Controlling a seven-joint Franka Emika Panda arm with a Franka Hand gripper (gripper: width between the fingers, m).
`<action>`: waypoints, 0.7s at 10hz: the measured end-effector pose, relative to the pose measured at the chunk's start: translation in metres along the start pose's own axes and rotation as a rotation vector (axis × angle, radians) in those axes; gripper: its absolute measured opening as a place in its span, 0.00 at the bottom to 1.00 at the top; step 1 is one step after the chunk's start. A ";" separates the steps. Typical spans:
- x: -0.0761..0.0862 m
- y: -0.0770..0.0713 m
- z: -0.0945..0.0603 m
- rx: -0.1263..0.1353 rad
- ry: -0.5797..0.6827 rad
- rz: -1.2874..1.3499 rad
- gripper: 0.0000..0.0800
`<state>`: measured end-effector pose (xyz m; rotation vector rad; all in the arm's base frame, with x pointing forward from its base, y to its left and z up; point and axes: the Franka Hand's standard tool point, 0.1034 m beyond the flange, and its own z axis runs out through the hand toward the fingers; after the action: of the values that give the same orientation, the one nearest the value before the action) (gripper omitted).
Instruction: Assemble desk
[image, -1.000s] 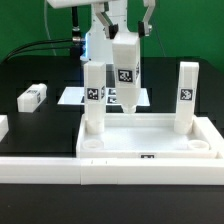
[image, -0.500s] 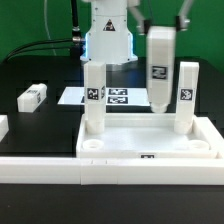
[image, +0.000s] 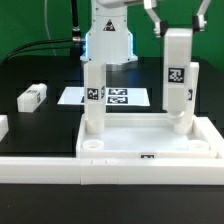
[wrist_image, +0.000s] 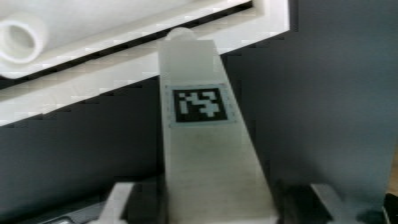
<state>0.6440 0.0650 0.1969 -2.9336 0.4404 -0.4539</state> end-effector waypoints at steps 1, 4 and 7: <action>-0.006 -0.005 0.002 0.001 -0.008 -0.001 0.36; -0.032 -0.014 0.015 0.003 0.025 -0.028 0.36; -0.032 -0.014 0.017 0.005 0.046 -0.032 0.36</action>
Offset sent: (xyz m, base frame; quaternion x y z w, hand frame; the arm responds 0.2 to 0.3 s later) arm -0.0401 0.0176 -0.0273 -0.0155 0.0507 -0.0398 0.9978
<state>0.6239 0.0899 0.1748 -2.9347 0.3983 -0.5270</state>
